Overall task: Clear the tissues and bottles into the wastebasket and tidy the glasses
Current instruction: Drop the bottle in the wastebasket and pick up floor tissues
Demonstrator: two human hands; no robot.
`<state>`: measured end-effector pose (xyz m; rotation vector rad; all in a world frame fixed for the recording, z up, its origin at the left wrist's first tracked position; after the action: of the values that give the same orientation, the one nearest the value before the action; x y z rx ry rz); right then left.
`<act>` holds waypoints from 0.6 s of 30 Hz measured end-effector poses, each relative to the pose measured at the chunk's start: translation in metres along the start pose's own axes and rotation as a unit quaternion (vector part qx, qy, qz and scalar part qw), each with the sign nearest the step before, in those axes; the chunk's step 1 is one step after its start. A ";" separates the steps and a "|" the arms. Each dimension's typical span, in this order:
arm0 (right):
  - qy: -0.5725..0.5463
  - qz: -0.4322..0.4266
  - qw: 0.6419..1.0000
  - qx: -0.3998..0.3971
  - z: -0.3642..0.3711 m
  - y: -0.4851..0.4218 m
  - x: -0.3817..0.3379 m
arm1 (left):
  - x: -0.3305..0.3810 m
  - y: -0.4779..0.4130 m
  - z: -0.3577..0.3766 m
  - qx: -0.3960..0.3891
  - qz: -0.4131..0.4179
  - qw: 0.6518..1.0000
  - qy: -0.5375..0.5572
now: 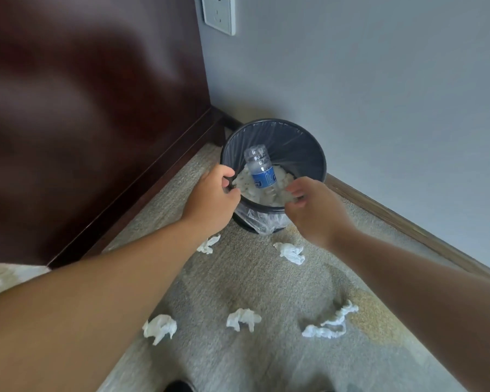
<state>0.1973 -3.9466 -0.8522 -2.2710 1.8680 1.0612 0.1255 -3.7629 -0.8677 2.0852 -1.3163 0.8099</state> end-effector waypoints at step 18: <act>-0.005 0.061 0.997 -0.051 -0.085 0.187 0.003 | 0.065 0.189 -0.087 -0.059 -0.103 0.993 0.005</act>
<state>0.0756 -4.0384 -0.7147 -2.2238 2.0172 1.2064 -0.0433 -3.8114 -0.7383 2.0773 -1.0935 0.6376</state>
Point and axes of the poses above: each hand's wrist, its own y-axis away from the middle knuckle, its own z-axis out of the palm, x = y × z, the point moved 9 cm from there along -y, towards the middle knuckle, and after that the axes turned 12 degrees about z, right-handed, at the moved point
